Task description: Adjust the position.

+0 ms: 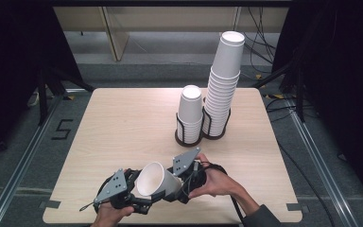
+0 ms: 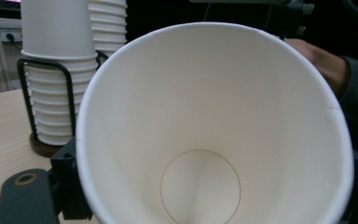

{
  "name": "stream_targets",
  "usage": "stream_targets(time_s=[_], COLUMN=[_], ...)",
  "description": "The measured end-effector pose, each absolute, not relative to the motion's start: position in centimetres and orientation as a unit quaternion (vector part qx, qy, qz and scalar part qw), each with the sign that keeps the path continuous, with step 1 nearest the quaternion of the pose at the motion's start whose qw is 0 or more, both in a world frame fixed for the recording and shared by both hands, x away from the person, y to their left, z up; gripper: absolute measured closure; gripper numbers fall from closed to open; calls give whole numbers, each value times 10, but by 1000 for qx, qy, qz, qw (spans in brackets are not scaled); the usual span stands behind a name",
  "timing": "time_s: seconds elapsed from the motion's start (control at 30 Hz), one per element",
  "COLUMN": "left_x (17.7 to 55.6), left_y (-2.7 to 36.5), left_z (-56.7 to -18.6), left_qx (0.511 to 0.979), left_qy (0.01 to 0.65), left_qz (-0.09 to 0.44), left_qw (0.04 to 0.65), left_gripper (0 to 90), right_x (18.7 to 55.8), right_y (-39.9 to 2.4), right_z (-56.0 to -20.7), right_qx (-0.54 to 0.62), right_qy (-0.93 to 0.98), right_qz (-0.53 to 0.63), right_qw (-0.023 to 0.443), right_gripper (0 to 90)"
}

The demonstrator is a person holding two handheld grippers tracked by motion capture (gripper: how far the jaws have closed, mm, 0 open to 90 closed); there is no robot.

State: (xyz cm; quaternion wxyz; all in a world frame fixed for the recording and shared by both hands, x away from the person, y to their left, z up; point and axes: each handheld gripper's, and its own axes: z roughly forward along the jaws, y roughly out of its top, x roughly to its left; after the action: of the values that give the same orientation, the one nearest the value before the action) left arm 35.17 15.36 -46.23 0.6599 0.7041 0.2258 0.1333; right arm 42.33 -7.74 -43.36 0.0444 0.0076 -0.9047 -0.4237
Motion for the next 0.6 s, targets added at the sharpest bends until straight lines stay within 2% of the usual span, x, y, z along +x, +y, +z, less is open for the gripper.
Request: stream_targets(time_s=[0.2, 0.6], left_x=[356, 365], left_y=[162, 175], left_z=[-461, -463], left_qx=[698, 704], left_qy=[252, 319], left_qz=[149, 226], left_qw=[654, 593], left_gripper=[158, 154], right_x=[429, 437], right_y=[-90, -130], right_z=[-437, -440], right_qx=[-27, -100], right_qy=[-908, -902], right_qz=[-416, -420], right_qw=[42, -15], right_gripper=[158, 159])
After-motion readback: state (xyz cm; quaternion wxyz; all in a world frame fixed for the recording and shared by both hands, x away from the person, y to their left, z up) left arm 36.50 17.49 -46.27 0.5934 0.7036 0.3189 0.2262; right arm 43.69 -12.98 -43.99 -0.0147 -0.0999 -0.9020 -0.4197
